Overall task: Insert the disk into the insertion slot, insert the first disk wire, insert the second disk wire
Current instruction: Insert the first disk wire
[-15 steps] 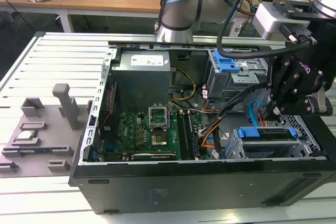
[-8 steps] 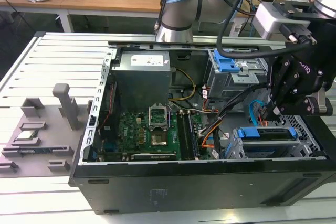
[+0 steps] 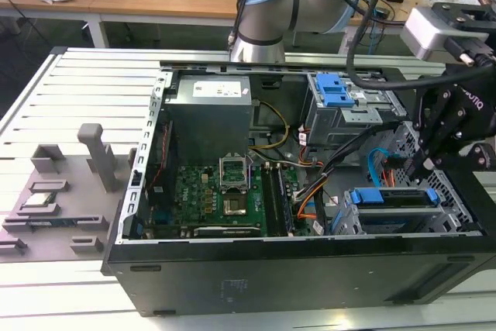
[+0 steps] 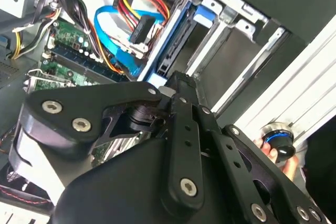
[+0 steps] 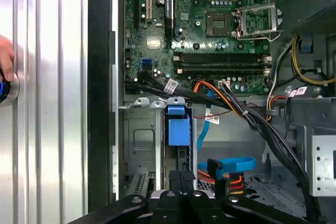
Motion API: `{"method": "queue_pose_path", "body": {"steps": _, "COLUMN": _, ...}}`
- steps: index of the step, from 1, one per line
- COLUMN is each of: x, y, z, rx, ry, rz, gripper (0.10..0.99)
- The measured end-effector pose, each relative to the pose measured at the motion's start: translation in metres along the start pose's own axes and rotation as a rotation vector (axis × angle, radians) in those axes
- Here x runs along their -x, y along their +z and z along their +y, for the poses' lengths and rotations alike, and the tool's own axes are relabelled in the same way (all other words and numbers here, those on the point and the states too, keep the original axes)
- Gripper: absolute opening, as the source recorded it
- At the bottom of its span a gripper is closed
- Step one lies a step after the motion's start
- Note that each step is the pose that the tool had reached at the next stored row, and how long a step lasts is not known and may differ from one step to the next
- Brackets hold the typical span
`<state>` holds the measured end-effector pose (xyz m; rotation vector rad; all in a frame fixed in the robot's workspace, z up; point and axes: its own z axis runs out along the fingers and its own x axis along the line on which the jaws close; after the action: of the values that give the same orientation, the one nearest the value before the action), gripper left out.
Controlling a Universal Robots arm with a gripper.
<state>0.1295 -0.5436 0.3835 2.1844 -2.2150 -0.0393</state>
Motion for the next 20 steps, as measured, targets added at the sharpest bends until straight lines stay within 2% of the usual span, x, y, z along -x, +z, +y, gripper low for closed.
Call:
{"method": "queue_pose_path", "body": {"steps": 3, "x": 0.0068, "y": -0.0001, "z": -0.0091, "rx": 0.000, "ry": 0.000, "rz": 0.0046, "gripper": 0.106}}
{"method": "queue_pose_path", "body": {"steps": 7, "x": 0.0203, "y": 0.0010, "z": -0.0159, "rx": 0.000, "ry": 0.000, "rz": 0.0126, "gripper": 0.106}}
{"method": "queue_pose_path", "body": {"steps": 9, "x": 0.0289, "y": 0.0059, "z": -0.0162, "rx": 0.000, "ry": 0.001, "rz": 0.0197, "gripper": 0.106}}
{"method": "queue_pose_path", "body": {"steps": 10, "x": 0.0307, "y": 0.0072, "z": -0.0163, "rx": 0.000, "ry": 0.001, "rz": 0.0215, "gripper": 0.106}}
{"method": "queue_pose_path", "body": {"steps": 16, "x": 0.0420, "y": 0.0121, "z": -0.0161, "rx": 0.000, "ry": 0.001, "rz": 0.0256, "gripper": 0.106}}
{"method": "queue_pose_path", "body": {"steps": 20, "x": 0.0424, "y": 0.0123, "z": -0.0158, "rx": 0.000, "ry": 0.001, "rz": 0.0256, "gripper": 0.106}}
